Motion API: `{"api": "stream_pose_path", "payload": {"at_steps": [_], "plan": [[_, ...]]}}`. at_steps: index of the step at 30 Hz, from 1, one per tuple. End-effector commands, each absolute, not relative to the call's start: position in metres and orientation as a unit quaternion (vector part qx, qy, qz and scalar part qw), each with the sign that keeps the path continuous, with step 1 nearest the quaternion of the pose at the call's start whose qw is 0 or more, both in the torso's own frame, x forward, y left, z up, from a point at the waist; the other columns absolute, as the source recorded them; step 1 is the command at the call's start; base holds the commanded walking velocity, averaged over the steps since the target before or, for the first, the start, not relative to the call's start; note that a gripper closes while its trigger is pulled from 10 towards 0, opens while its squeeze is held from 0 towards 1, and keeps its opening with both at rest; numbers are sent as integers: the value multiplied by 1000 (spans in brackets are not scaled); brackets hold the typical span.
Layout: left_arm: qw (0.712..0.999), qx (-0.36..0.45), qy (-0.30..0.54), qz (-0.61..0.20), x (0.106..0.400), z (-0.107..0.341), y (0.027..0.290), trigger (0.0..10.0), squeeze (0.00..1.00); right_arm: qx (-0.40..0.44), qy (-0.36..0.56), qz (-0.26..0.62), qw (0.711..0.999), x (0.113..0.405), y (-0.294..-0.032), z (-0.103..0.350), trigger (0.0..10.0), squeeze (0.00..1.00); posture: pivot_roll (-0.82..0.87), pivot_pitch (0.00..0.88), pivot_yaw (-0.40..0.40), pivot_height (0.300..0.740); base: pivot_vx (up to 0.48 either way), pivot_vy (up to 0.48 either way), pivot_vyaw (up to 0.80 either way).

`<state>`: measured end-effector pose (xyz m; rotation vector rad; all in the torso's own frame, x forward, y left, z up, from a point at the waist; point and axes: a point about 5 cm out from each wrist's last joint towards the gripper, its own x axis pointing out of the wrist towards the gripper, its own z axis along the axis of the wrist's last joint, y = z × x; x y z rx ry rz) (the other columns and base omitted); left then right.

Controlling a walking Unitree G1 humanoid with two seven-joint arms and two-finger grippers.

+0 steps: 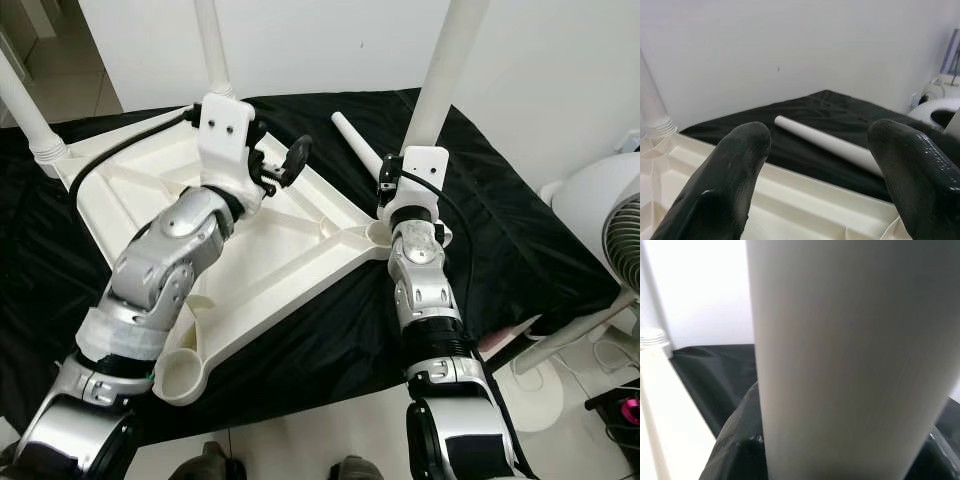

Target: Building children table

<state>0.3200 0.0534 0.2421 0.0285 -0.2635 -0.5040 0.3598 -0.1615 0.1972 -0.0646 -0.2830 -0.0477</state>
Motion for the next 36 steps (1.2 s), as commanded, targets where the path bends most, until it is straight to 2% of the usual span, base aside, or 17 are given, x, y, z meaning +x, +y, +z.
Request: {"api": "stream_pose_path", "payload": {"at_steps": [1, 12, 15, 17, 21, 36], "plan": [[956, 84, -144, -243, 317, 228, 55, 10000, 0, -29, -160, 4, 987, 356, -157, 203, 10000, 0, -103, 0, 27, 740, 0, 0, 0], [947, 113, -136, -269, 308, 214, 56, 10000, 0, -49, -165, 31, 985, 351, -158, 202, 10000, 0, -95, 0, 34, 740, 0, 0, 0], [907, 106, -123, -389, 283, 204, 45, 10000, 0, -85, -142, 50, 985, 350, -167, 191, 10000, 0, -85, 0, 31, 740, 0, 0, 0], [907, 106, -123, -389, 283, 204, 45, 10000, 0, -85, -142, 50, 985, 350, -167, 191, 10000, 0, -85, 0, 31, 740, 0, 0, 0], [876, 109, -111, -456, 267, 198, 38, 10000, 0, -99, -110, 65, 987, 352, -172, 177, 10000, 0, -79, 0, 28, 740, 0, 0, 0], [869, 81, -49, -486, 263, 195, 38, 10000, 0, -92, -64, 94, 989, 360, -170, 152, 10000, 0, -60, 0, 35, 740, 0, 0, 0]]}}
